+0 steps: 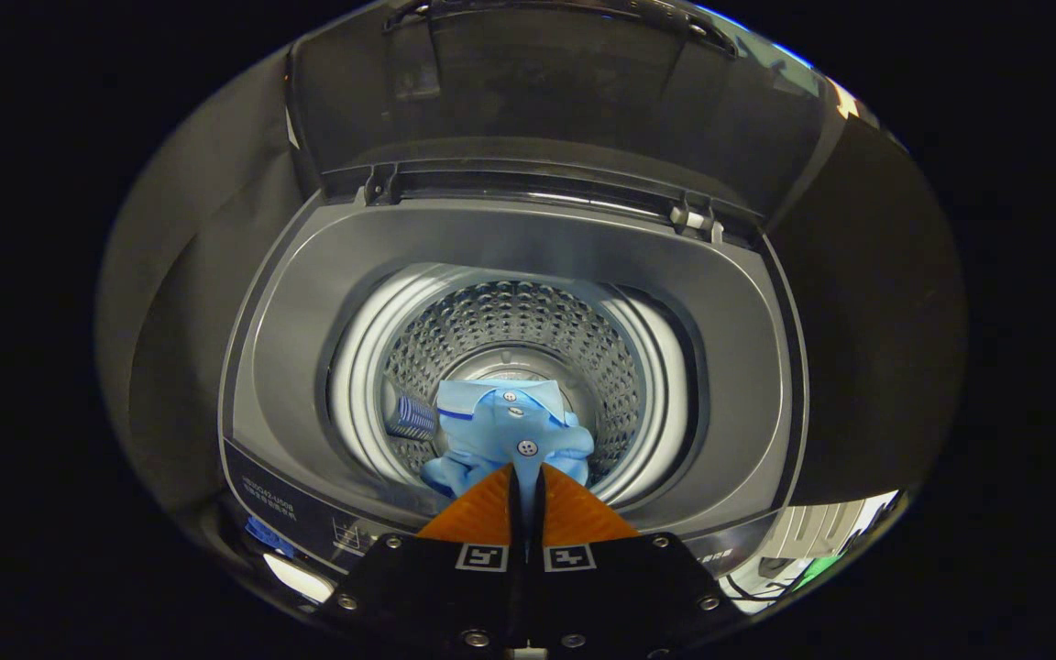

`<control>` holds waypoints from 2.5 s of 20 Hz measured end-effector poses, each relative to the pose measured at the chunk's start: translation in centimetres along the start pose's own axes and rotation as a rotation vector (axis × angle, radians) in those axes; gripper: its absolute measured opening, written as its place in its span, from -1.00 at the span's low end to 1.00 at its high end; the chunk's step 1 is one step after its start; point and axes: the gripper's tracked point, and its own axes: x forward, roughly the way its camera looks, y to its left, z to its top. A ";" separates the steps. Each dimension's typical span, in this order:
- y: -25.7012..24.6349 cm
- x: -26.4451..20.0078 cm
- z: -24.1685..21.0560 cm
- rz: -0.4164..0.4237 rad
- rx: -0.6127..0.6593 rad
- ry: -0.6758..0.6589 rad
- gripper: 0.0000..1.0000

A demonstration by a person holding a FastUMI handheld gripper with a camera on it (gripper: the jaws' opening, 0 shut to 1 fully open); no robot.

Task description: Put the clothes into the washing machine and then close the washing machine lid.

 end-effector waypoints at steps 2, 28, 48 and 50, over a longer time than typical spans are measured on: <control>-0.6 0.3 0.1 -0.035 -0.006 0.003 -0.99; -0.7 -14.4 13.1 -0.038 0.182 -0.456 0.91; -6.5 -14.8 35.1 -0.076 0.212 -0.516 0.91; -6.4 -12.6 35.1 -0.077 0.192 -0.450 0.91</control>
